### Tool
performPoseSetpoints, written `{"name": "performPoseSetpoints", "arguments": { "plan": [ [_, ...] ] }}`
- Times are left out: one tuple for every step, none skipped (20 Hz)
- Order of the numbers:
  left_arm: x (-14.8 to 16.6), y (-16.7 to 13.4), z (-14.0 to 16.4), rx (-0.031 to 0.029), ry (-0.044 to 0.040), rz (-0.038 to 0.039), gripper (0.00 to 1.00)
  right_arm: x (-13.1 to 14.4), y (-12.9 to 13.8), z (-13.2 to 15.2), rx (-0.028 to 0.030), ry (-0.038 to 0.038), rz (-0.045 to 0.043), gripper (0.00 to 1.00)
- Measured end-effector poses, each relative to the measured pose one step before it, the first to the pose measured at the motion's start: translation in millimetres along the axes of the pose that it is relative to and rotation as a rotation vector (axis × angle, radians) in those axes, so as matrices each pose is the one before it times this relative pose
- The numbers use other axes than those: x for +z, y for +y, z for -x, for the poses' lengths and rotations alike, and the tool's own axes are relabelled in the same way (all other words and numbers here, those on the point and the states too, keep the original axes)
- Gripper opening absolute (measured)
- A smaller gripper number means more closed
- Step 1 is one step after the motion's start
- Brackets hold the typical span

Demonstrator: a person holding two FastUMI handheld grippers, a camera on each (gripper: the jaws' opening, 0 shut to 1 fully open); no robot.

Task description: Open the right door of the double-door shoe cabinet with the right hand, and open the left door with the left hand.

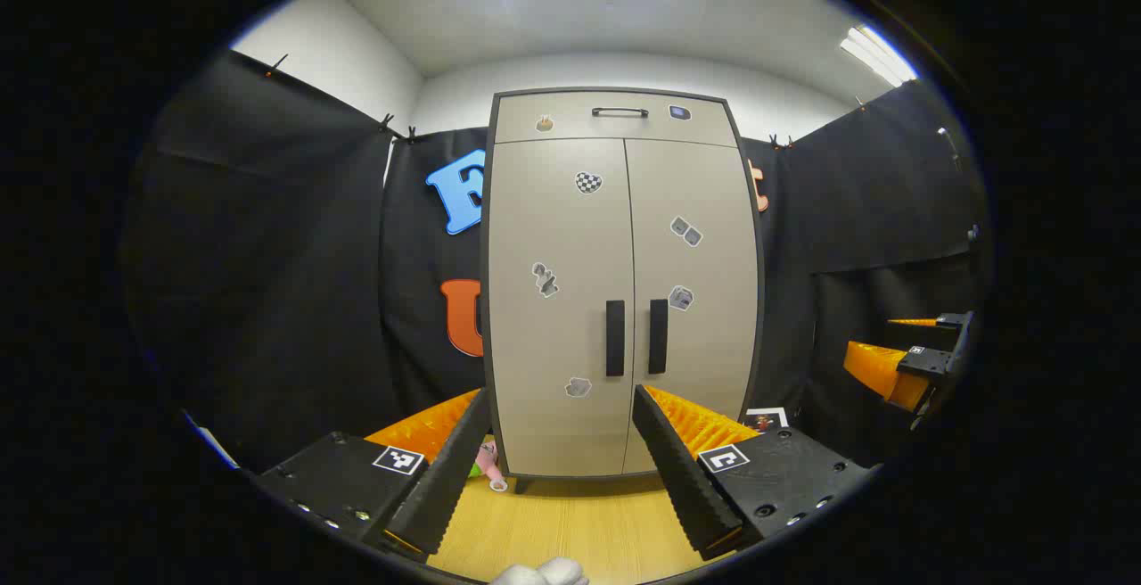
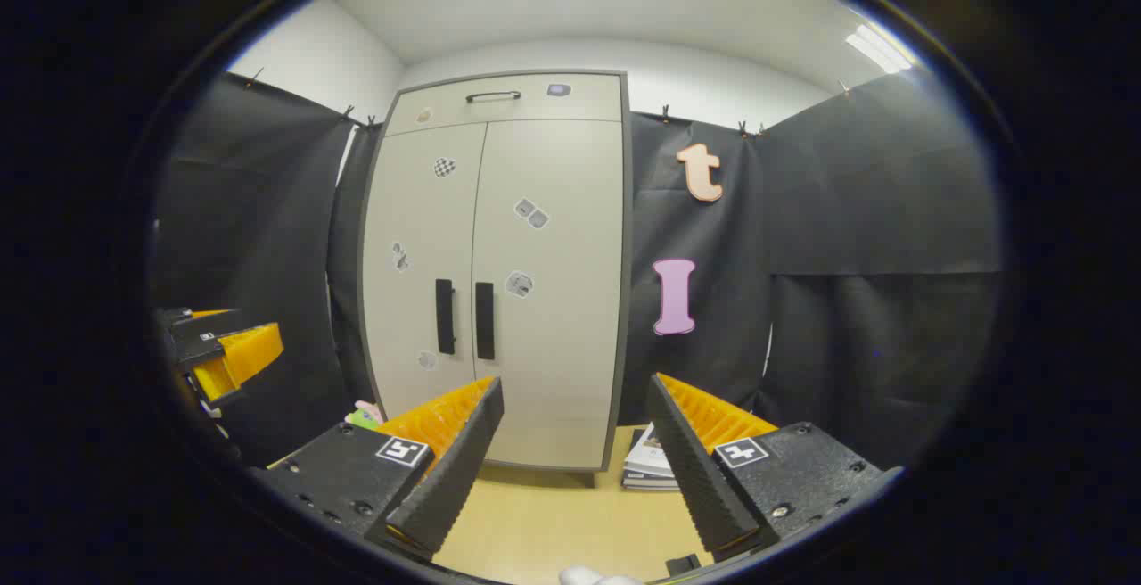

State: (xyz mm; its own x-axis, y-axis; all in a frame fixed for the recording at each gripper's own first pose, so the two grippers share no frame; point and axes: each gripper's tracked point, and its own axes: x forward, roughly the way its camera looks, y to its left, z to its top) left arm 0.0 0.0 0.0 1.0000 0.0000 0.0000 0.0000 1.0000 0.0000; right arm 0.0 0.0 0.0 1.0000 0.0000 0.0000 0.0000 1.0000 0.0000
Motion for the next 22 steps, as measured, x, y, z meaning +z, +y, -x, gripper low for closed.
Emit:
{"name": "performPoseSetpoints", "arguments": {
  "plan": [
    [0.95,-1.08,-0.11,-0.00388,0.00108,-0.00130,0.96,-0.03,-1.20,0.18,-0.00379,0.00168,-0.00053,1.00],
    [-0.15,-0.83,-0.51,-0.00358,-0.00138,-0.00531,0.96,1.14,-0.66,0.03,-0.00404,-0.00018,-0.00314,1.00],
    [-0.25,-0.04,1.10,-0.00199,0.00212,-0.00616,0.96,-1.37,0.68,1.02,-0.00311,0.00103,-0.00386,1.00],
    [1.64,-0.56,0.40,-0.00134,-0.00203,-0.00187,0.96,0.30,0.79,-0.11,-0.00034,0.00301,-0.00326,1.00],
    [0.83,-1.11,0.17,-0.00244,-0.00092,0.00082,0.95,-0.55,-0.24,0.71,0.00037,0.00355,-0.00136,1.00],
    [-1.44,-0.84,0.07,-0.00243,0.00355,0.00031,0.96,0.10,-0.15,-0.01,-0.00120,0.00134,0.00033,1.00],
    [-0.94,0.42,0.70,-0.00077,0.00288,0.00067,0.96,0.17,-0.18,0.10,-0.00272,0.00274,0.00126,1.00],
    [0.85,-0.49,0.78,-0.00168,-0.00106,-0.00036,0.96,0.66,0.04,-0.16,-0.00252,0.00053,0.00091,1.00],
    [1.27,0.92,-0.06,0.00241,-0.00251,-0.00071,0.96,0.52,0.47,0.43,0.00035,-0.00468,-0.00109,1.00],
    [-0.23,0.72,1.35,0.00095,-0.00115,-0.00128,0.95,0.62,0.24,-0.22,-0.00048,-0.00212,-0.00214,1.00],
    [0.27,0.30,1.84,0.00136,-0.00140,-0.00007,0.96,-0.49,-0.22,0.18,0.00062,0.00036,-0.00114,1.00],
    [-0.26,-0.81,0.17,-0.00155,0.00108,0.00073,0.96,-0.66,0.26,0.25,0.00181,0.00160,-0.00013,1.00],
    [0.02,0.46,-0.59,-0.00062,-0.00021,0.00030,0.96,0.19,-0.13,0.42,-0.00003,-0.00066,0.00101,1.00],
    [-0.15,1.32,0.75,0.00021,-0.00019,-0.00052,0.96,-0.06,-0.24,0.00,-0.00161,0.00192,0.00307,1.00],
    [-1.22,0.70,0.64,0.00085,0.00153,-0.00031,0.96,0.60,0.39,0.51,-0.00209,-0.00387,0.00110,1.00],
    [1.16,1.71,0.57,-0.00026,0.00141,0.00055,0.96,0.81,0.41,0.01,-0.00046,-0.00112,-0.00044,1.00],
    [-0.09,0.81,-0.06,-0.00029,0.00091,0.00180,0.96,-1.33,0.24,0.16,0.00198,0.00245,0.00049,1.00],
    [-1.59,1.21,1.32,-0.00014,0.00147,0.00045,0.96,-0.57,-0.47,0.14,-0.00074,0.00250,0.00107,1.00],
    [-1.69,1.33,0.21,0.00226,0.00150,-0.00014,0.96,0.01,0.42,0.17,0.00207,0.00063,-0.00113,1.00],
    [0.50,0.74,-0.05,0.00063,-0.00094,0.00097,0.96,0.29,0.49,-0.01,0.00033,0.00053,-0.00189,1.00],
    [-0.46,0.49,-0.46,0.00042,0.00002,0.00200,0.96,-1.01,0.16,0.25,0.00194,0.00418,0.00101,1.00],
    [1.98,2.00,1.04,0.00100,0.00034,0.00330,0.96,-0.01,0.18,-0.04,0.00163,0.00322,0.00043,1.00]
  ]
}}
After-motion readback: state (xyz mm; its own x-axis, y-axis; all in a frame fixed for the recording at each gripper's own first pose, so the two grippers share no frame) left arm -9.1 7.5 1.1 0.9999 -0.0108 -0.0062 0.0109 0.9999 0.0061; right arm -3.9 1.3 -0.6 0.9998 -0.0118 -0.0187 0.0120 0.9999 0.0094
